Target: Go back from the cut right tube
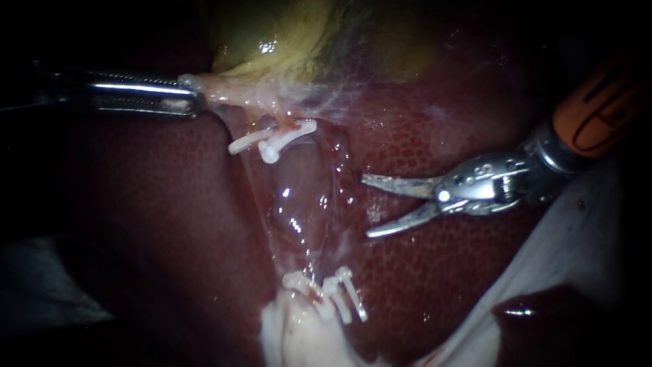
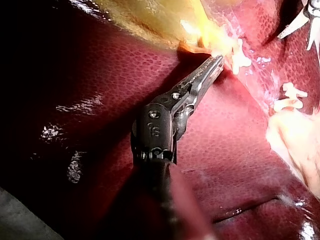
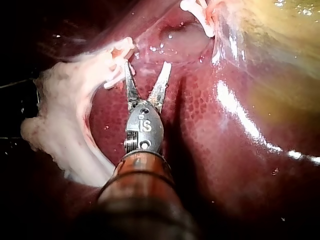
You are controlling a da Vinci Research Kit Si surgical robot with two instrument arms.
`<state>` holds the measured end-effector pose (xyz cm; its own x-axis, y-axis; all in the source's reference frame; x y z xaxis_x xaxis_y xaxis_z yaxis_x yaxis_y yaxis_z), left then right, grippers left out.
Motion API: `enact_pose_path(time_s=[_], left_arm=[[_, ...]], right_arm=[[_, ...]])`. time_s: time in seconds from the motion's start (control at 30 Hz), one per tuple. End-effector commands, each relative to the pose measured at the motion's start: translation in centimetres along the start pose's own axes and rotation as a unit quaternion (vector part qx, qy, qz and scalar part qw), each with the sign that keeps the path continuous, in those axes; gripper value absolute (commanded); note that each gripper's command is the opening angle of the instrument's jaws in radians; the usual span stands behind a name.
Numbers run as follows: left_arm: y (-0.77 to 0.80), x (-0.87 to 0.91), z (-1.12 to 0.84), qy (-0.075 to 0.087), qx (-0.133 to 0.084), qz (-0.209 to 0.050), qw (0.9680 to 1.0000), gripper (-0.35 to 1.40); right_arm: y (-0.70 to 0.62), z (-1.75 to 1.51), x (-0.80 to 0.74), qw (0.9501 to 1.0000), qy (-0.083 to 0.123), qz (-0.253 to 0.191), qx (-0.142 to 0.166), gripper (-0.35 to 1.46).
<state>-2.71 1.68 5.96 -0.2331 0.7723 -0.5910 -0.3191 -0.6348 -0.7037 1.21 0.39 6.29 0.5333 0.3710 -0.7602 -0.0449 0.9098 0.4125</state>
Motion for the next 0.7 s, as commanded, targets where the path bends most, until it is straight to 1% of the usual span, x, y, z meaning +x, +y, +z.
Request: enact_pose_path(time_s=[0.03, 0.1, 0.27, 0.4, 0.5, 0.6, 0.7], left_arm=[[0.00, -0.01, 0.01, 0.000, 0.001, 0.000, 1.0000, -0.35], [-0.01, -0.02, 0.03, 0.000, 0.000, 0.001, 1.0000, -0.35], [-0.03, -0.13, 0.16, 0.000, -0.002, 0.004, 1.0000, -0.35], [-0.13, -0.29, 0.37, 0.001, -0.006, 0.012, 0.9999, -0.35], [-0.21, -0.41, 0.56, -0.004, -0.009, 0.007, 0.9999, -0.35], [-0.23, -0.51, 0.74, -0.008, -0.014, -0.001, 0.9999, -0.35], [-0.22, -0.58, 0.85, -0.012, -0.017, -0.001, 0.9998, -0.35]], right_arm=[[0.01, -0.03, 0.01, 1.0000, -0.008, 0.000, -0.002, 1.45], [0.02, -0.09, 0.04, 0.9998, -0.016, -0.003, -0.007, 1.45], [0.04, -0.19, 0.10, 0.9998, -0.017, -0.006, -0.008, 1.45], [0.03, -0.23, 0.12, 0.9998, -0.017, -0.005, -0.007, 1.45], [0.03, -0.24, 0.12, 0.9998, -0.017, -0.005, -0.007, 1.45], [0.03, -0.24, 0.12, 0.9998, -0.019, -0.006, -0.006, 1.45], [0.02, -0.25, 0.12, 0.9998, -0.019, -0.006, -0.006, 1.45]])
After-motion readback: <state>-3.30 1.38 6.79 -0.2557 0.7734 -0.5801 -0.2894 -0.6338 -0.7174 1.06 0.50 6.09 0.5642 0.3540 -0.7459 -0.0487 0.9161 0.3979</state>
